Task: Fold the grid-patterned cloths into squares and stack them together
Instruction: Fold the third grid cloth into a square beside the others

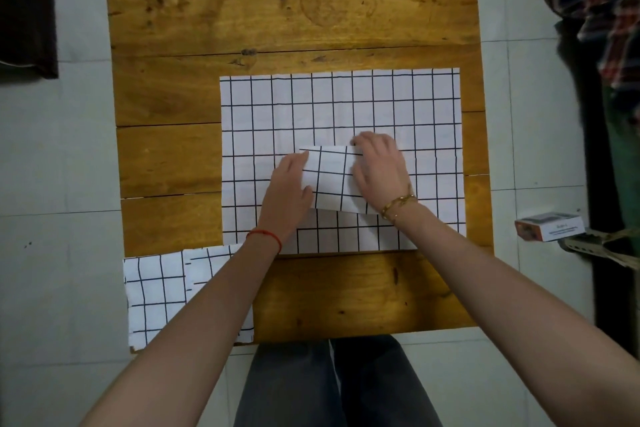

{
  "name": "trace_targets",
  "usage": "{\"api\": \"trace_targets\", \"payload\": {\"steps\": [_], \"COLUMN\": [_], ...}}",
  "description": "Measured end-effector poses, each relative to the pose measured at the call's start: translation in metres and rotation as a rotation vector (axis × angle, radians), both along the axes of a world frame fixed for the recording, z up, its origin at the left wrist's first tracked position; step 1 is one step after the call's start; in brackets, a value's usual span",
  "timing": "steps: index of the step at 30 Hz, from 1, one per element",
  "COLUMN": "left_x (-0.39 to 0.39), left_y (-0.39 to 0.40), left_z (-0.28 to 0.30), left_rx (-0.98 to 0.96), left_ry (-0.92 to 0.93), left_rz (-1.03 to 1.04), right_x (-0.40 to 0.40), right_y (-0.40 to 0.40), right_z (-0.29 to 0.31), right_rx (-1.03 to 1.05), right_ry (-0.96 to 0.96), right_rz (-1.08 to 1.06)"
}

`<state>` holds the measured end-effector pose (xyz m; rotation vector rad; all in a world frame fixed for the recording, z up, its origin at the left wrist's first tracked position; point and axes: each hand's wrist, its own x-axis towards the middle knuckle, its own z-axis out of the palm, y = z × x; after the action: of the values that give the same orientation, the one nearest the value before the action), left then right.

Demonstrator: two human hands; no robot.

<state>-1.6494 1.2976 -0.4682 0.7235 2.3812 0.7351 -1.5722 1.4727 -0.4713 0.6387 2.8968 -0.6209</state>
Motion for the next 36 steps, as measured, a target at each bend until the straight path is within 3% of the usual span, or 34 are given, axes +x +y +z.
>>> {"api": "trace_targets", "payload": {"steps": [5, 11, 16, 24, 29, 32, 36], "left_x": [0.004, 0.001, 0.002, 0.002, 0.0, 0.009, 0.042], "left_y": [-0.002, -0.001, -0.002, -0.001, -0.002, -0.012, -0.029], "left_z": [-0.003, -0.007, -0.004, -0.007, -0.007, -0.002, 0.006], "left_rx": [-0.172, -0.344, -0.371, -0.375, -0.343, -0.269, -0.251], "left_ry": [0.154, 0.227, 0.23, 0.229, 0.177, 0.244, 0.305], "left_rz": [-0.142, -0.199, -0.216, -0.221, -0.226, -0.258, -0.254], "right_x": [-0.013, -0.019, -0.005, 0.048, 0.046, 0.046, 0.051], "right_y": [-0.04, -0.053, -0.037, 0.017, 0.011, -0.009, -0.049], "right_z": [-0.005, -0.01, -0.006, -0.001, 0.004, 0.007, 0.005], "right_rx": [0.101, 0.171, 0.191, 0.197, 0.135, 0.151, 0.153], "right_ry": [-0.224, -0.348, -0.357, -0.395, -0.317, -0.237, -0.238], "right_rz": [0.312, 0.35, 0.317, 0.07, -0.013, 0.045, 0.273]}}
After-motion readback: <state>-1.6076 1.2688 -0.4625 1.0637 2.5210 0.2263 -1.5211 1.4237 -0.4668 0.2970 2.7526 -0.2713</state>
